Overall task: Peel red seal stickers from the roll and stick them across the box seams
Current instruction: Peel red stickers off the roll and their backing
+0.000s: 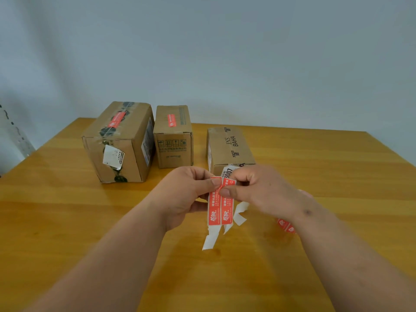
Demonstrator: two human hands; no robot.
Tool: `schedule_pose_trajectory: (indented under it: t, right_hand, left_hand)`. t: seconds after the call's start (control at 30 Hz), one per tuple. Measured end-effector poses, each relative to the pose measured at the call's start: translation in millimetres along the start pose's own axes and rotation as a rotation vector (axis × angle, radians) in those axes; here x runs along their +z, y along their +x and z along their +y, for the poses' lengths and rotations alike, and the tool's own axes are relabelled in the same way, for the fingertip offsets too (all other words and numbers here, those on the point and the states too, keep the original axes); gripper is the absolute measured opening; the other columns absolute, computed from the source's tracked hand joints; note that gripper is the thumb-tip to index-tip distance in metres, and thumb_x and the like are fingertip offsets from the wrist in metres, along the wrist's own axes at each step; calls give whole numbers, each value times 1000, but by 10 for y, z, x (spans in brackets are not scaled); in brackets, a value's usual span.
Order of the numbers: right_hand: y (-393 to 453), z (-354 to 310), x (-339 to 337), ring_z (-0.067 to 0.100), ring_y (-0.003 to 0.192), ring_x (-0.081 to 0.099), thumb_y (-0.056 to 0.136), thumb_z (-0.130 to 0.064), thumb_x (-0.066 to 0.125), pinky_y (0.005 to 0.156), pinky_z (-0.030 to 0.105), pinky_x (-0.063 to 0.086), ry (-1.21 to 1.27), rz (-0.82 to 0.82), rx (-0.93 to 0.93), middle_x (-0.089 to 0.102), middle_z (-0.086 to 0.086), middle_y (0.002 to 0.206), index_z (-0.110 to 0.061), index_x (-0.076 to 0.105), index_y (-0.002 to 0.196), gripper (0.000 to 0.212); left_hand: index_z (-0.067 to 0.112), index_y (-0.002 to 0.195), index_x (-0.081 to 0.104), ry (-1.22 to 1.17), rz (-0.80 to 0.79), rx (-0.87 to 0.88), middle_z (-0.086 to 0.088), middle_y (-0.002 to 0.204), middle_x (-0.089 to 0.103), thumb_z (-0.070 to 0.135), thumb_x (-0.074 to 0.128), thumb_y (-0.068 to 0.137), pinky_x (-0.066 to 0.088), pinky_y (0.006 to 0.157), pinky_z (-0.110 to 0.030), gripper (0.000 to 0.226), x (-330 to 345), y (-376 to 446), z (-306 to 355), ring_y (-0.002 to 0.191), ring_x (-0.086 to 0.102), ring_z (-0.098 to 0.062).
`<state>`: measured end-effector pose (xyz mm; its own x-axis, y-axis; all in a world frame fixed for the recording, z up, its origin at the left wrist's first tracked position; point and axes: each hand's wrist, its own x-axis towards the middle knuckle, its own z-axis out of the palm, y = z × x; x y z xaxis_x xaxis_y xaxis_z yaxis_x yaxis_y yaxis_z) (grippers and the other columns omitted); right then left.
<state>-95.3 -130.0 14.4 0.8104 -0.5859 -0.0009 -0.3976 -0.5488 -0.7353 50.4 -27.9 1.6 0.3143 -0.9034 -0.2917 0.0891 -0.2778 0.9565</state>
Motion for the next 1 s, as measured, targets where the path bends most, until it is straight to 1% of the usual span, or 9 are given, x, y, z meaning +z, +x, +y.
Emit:
schedule_pose_trajectory:
  t: [0.1,0.2,0.27,0.4,0.47,0.63,0.87,0.93,1.0]
  right_hand:
    - [-9,21,9,13,59,51,82,-35,70,55,31,40,17,7,-25,64,3,67,-14,61,65,28]
    - [-11,39,14,23,60,55,82,-37,70,57,37,46,17,38,-39,67,2,71,-5,63,75,33]
    - [-7,55,8,30,71,63,82,-38,69,63,42,51,17,50,-36,70,3,77,-4,63,79,35]
    - [-15,88,-5,19,66,60,82,-39,69,57,28,45,11,52,-38,71,5,79,0,63,83,39]
    - [-21,87,-9,14,65,57,81,-39,71,56,25,43,17,38,-31,70,6,79,0,62,83,40]
    - [-2,88,-34,8,64,56,78,-34,75,59,28,44,12,-6,9,68,1,76,-5,63,80,31]
    - [-12,97,-21,9,61,53,82,-32,72,58,30,43,-28,28,20,67,-1,73,-6,63,78,27]
    - [-13,104,-11,14,62,55,82,-31,72,59,35,46,-22,39,7,68,2,74,-5,64,80,28]
    - [-10,116,-9,23,71,64,82,-32,72,67,41,52,-27,51,-3,71,4,79,-5,66,83,27]
  left_hand:
    - [4,95,65,-21,-10,-10,-13,88,74,22,63,91,56,69,-31,19,-6,18,-15,83,72,-21]
    - [4,95,67,-62,-1,-14,-11,85,73,23,63,90,57,68,-32,21,4,19,-14,80,71,-19]
    - [6,101,69,-75,7,-2,-10,85,73,29,63,88,59,72,-35,28,-4,18,-7,81,71,-19]
    - [6,104,67,-26,16,1,-10,88,75,22,68,84,60,73,-37,25,-13,6,12,86,74,-22]
    - [5,101,66,-1,26,2,-10,89,76,17,68,86,60,72,-36,20,3,5,12,86,74,-22]
    - [8,94,65,21,47,20,-7,86,76,18,66,88,61,69,-33,12,41,18,2,82,74,-19]
    - [4,101,63,-7,56,21,-9,88,75,17,66,89,60,66,-32,18,80,54,-24,82,74,-19]
    - [5,98,64,-15,63,16,-9,89,75,18,66,88,60,68,-33,16,83,67,-37,84,74,-20]
    - [7,95,64,-26,65,16,-9,88,75,17,66,88,60,69,-34,13,87,77,-41,84,74,-20]
